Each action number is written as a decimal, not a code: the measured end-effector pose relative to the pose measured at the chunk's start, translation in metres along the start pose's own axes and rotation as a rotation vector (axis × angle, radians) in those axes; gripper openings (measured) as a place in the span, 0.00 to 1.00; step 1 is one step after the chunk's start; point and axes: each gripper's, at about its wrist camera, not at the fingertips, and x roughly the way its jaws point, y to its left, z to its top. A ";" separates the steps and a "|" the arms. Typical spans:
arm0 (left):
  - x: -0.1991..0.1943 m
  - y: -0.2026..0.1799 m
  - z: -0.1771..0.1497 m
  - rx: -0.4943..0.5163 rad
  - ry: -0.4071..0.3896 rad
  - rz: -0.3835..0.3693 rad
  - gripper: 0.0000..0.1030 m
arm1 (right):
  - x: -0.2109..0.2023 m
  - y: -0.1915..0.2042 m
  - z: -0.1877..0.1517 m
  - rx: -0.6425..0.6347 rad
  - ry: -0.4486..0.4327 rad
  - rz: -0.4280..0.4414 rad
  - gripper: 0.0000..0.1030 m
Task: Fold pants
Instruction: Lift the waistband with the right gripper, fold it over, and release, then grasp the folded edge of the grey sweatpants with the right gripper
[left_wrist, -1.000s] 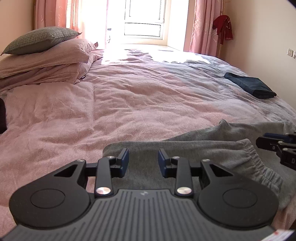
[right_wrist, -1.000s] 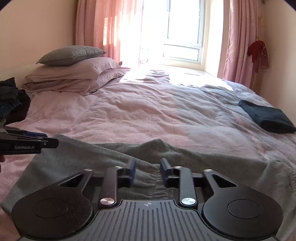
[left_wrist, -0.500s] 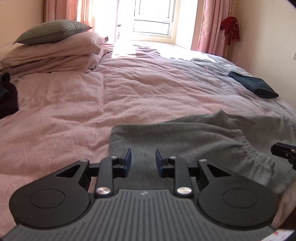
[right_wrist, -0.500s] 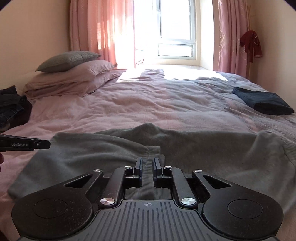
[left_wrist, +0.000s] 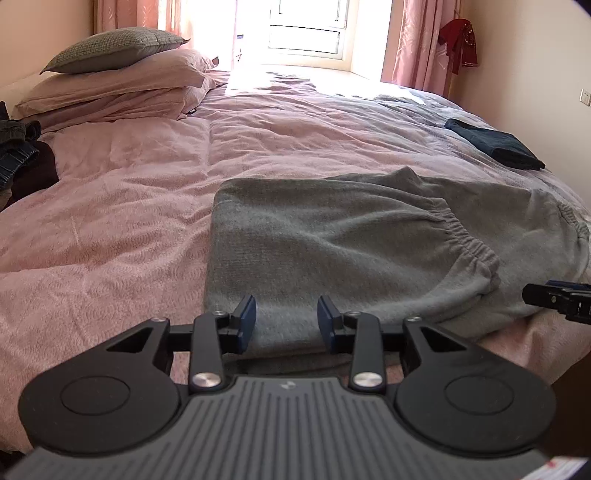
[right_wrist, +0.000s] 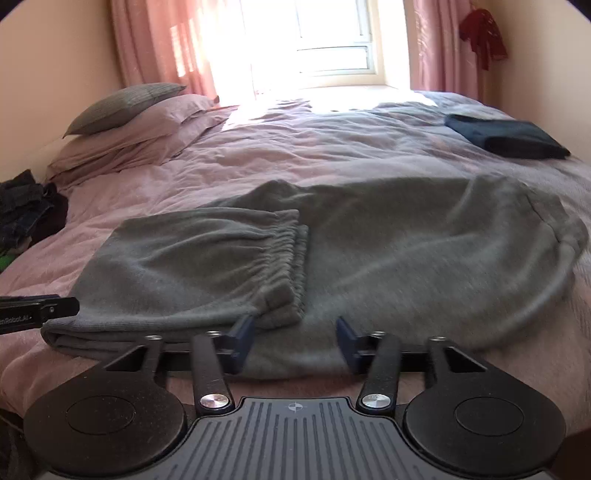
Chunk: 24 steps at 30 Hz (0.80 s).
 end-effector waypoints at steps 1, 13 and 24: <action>-0.004 -0.001 -0.004 0.005 0.004 0.002 0.34 | -0.005 -0.007 -0.004 0.027 0.002 -0.006 0.56; -0.020 -0.004 -0.008 -0.002 -0.001 0.016 0.34 | -0.062 -0.118 -0.013 0.406 -0.076 -0.030 0.56; 0.006 -0.001 0.004 -0.017 0.005 0.036 0.36 | -0.060 -0.198 0.002 0.732 -0.208 0.039 0.56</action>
